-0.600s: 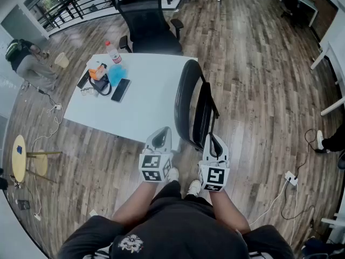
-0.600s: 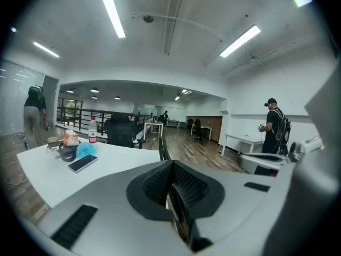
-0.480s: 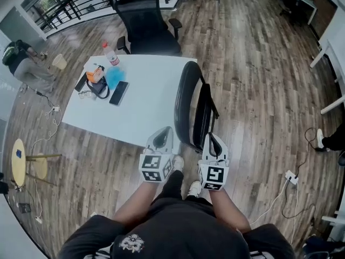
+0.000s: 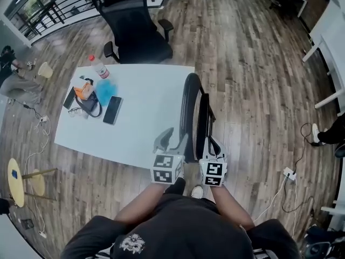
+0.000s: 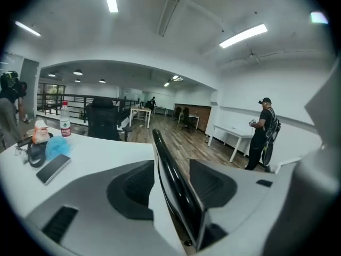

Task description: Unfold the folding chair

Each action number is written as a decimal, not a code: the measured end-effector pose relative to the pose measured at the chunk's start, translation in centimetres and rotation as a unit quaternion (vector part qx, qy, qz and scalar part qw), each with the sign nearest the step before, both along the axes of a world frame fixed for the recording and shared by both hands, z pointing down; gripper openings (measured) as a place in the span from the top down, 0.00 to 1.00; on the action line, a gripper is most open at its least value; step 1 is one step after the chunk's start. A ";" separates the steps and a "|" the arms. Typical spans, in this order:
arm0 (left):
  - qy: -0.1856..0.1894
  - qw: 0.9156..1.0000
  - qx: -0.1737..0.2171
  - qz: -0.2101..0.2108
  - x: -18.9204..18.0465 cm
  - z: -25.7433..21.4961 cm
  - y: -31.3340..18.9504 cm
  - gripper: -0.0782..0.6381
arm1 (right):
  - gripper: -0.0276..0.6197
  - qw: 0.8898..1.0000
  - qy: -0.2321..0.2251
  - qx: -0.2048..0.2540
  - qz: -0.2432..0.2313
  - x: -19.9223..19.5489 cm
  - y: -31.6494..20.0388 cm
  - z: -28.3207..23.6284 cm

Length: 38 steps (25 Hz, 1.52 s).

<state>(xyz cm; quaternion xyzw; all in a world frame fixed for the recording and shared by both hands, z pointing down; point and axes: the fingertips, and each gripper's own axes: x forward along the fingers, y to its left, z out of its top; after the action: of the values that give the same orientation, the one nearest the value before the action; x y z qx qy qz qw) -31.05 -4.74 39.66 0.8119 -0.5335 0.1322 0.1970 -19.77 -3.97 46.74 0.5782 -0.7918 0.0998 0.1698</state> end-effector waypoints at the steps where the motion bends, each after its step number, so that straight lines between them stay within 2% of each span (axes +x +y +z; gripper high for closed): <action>1: 0.004 1.000 -0.005 0.013 0.3 0.0 -0.6 0.61 | 0.93 1.000 0.001 -0.017 -0.001 -0.3 -0.8 1.1; 3: 0.010 0.999 -0.017 0.029 0.6 0.2 -1.7 0.58 | 0.91 0.999 0.003 -0.050 0.000 -0.7 -2.1 3.1; 5: 0.010 0.998 -0.039 0.038 0.9 1.1 -2.5 0.56 | 0.75 0.996 0.008 -0.084 0.000 -1.0 -3.0 5.1; 8: 0.010 0.996 -0.072 0.053 1.2 2.5 -3.3 0.55 | 0.64 0.991 0.022 -0.132 0.001 -1.0 -3.9 8.3; 14: 0.037 0.990 -0.114 0.073 1.9 4.3 -4.5 0.55 | 0.54 0.971 0.037 -0.237 -0.015 -1.8 -4.3 15.3; 20: 0.041 0.987 -0.138 0.070 2.7 5.6 -5.5 0.55 | 0.50 0.950 0.073 -0.300 -0.030 -2.4 -5.3 19.4; 23: 0.040 0.986 -0.147 0.072 2.9 6.1 -5.6 0.55 | 0.50 0.943 0.073 -0.325 -0.026 -2.6 -5.4 20.7; 27: 0.047 0.983 -0.160 0.073 3.3 6.5 -5.6 0.55 | 0.50 0.938 0.063 -0.340 -0.022 -2.3 -5.4 21.9; 33: 0.048 0.983 -0.161 0.080 3.6 6.6 -5.6 0.63 | 0.50 0.939 0.056 -0.340 -0.017 -2.2 -5.6 21.3; 38: 0.039 0.982 -0.163 0.086 3.6 6.6 -5.4 0.64 | 0.50 0.942 0.037 -0.334 -0.003 -1.1 -5.6 21.6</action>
<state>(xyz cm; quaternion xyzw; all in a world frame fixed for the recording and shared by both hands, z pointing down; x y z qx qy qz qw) -27.40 -10.16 46.30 0.8164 -0.4250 0.2020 0.3349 -20.91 -9.61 68.33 0.4894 -0.7075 0.3366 0.3829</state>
